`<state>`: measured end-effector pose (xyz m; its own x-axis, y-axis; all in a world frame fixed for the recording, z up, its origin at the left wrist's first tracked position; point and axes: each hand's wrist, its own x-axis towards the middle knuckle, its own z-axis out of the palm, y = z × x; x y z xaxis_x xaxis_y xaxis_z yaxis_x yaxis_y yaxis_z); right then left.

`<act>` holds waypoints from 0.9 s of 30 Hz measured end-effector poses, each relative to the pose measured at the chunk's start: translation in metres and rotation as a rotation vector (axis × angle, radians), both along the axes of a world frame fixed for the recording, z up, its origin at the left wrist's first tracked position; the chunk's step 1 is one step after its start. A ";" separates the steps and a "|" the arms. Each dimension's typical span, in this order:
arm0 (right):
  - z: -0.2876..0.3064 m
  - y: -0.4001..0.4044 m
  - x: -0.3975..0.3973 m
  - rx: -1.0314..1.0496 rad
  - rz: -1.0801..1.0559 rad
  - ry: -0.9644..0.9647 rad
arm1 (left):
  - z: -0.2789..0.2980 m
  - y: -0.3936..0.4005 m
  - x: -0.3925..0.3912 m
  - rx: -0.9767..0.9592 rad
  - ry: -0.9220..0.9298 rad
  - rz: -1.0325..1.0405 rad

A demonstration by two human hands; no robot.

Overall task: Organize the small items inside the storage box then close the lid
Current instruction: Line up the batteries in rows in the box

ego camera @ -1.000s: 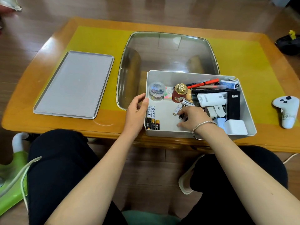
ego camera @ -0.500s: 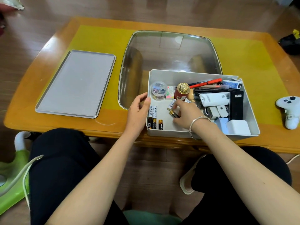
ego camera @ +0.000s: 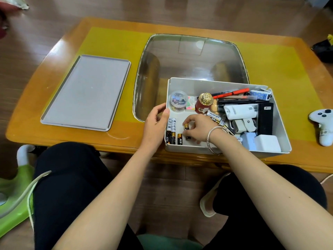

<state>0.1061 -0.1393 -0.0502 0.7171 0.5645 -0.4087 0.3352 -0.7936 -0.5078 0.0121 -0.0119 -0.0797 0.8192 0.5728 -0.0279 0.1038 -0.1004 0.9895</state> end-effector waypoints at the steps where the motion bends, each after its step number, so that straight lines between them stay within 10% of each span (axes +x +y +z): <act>1: -0.001 0.002 0.000 0.007 -0.039 0.036 | 0.000 0.000 0.000 0.000 0.000 0.000; 12: -0.007 0.013 -0.005 0.118 -0.249 0.355 | 0.001 0.000 0.000 -0.019 -0.006 0.003; 27: -0.008 0.016 0.005 0.169 -0.216 0.081 | 0.003 -0.001 -0.001 -0.048 0.010 0.005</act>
<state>0.1115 -0.1229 -0.0583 0.7969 0.4675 -0.3826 0.1206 -0.7437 -0.6575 0.0116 -0.0130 -0.0769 0.8161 0.5743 -0.0640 0.1143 -0.0520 0.9921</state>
